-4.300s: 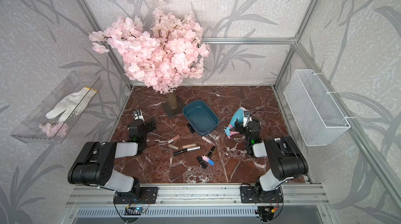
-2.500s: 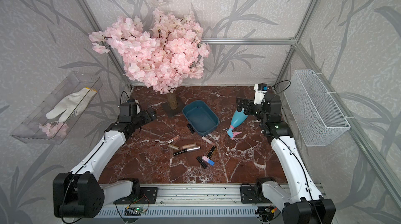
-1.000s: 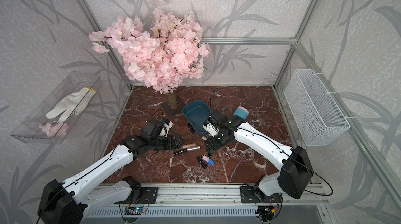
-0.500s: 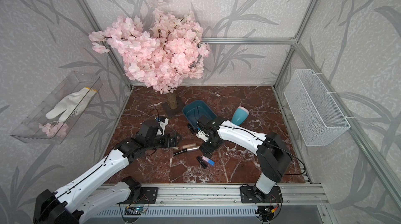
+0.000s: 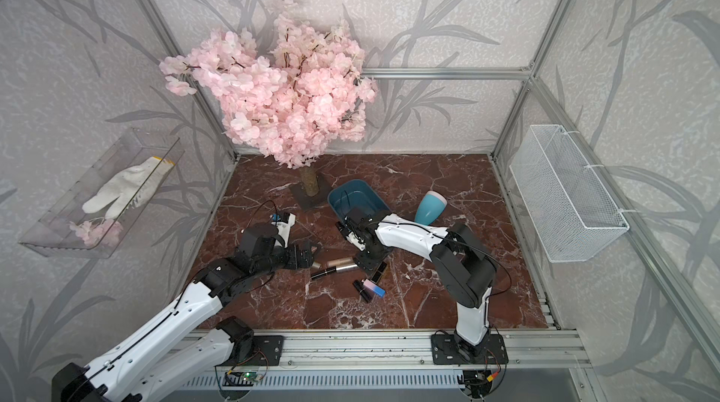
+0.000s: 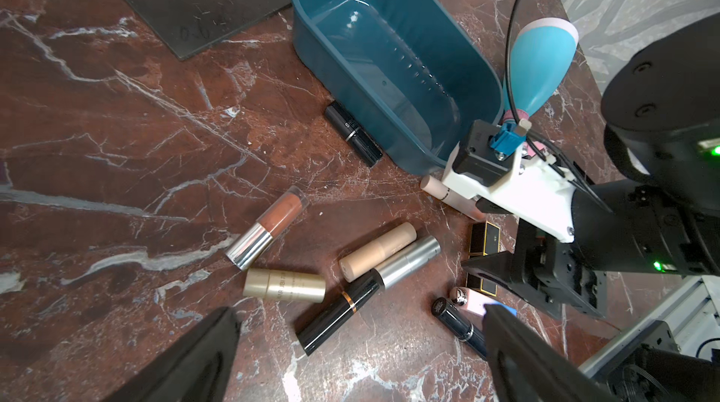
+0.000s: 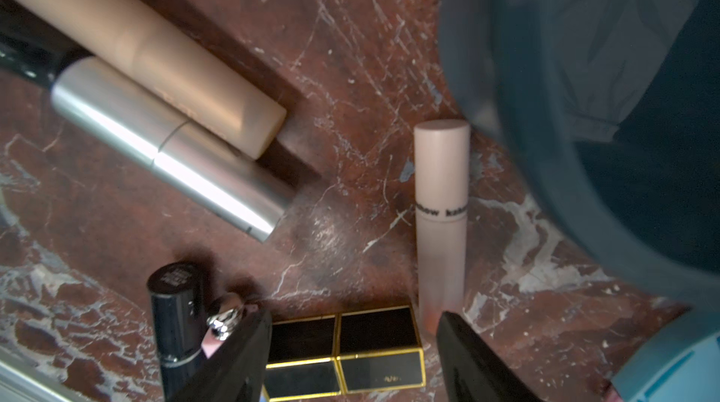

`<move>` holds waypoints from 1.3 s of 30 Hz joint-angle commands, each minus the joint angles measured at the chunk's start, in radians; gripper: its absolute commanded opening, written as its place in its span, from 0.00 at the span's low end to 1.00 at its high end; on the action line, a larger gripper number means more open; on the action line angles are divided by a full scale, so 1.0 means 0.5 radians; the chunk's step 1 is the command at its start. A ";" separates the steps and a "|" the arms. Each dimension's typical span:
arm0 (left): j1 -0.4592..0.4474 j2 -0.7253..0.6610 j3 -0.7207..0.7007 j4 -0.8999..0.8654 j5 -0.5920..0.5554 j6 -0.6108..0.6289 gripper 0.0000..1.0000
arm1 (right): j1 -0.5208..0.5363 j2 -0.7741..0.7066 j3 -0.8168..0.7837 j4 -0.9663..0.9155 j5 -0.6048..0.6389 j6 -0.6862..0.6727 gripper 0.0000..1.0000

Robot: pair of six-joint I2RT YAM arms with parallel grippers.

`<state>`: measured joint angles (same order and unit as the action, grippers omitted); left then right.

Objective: Put the lipstick into the storage box
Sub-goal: Pick up the lipstick at the center of the board.

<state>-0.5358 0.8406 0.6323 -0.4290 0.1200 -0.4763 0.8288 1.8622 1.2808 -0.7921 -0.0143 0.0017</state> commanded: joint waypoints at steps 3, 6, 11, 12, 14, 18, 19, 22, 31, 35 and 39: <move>-0.008 0.044 0.002 0.019 -0.040 0.078 1.00 | -0.033 0.031 0.027 0.071 0.073 -0.014 0.65; -0.006 0.083 0.022 0.011 -0.036 0.105 1.00 | -0.046 0.051 0.017 0.088 0.083 -0.007 0.58; -0.003 0.140 0.060 -0.015 -0.046 0.136 1.00 | -0.053 0.073 -0.008 0.097 0.129 -0.017 0.54; -0.005 0.144 0.065 -0.019 -0.045 0.139 1.00 | -0.053 0.077 -0.013 0.096 0.140 -0.021 0.54; -0.005 0.148 0.067 -0.019 -0.046 0.140 1.00 | -0.053 0.082 -0.029 0.100 0.168 -0.027 0.54; -0.005 0.134 0.061 -0.019 -0.044 0.138 1.00 | -0.058 0.087 -0.057 0.106 0.204 -0.044 0.53; -0.004 0.130 0.059 -0.021 -0.041 0.136 1.00 | -0.059 0.092 -0.066 0.110 0.204 -0.050 0.52; -0.005 0.110 0.049 -0.026 -0.040 0.128 1.00 | -0.059 0.110 -0.080 0.114 0.207 -0.060 0.49; 0.000 0.043 0.021 -0.050 -0.059 0.109 1.00 | -0.062 0.129 -0.101 0.130 0.249 -0.086 0.32; 0.000 0.038 0.015 -0.041 -0.063 0.104 1.00 | -0.062 0.117 -0.104 0.130 0.256 -0.096 0.30; -0.002 0.046 0.015 -0.032 -0.064 0.100 1.00 | -0.062 0.099 -0.117 0.132 0.262 -0.092 0.28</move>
<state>-0.5358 0.8715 0.6331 -0.4397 0.1017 -0.4225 0.8032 1.9034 1.2472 -0.6979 0.0975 -0.0391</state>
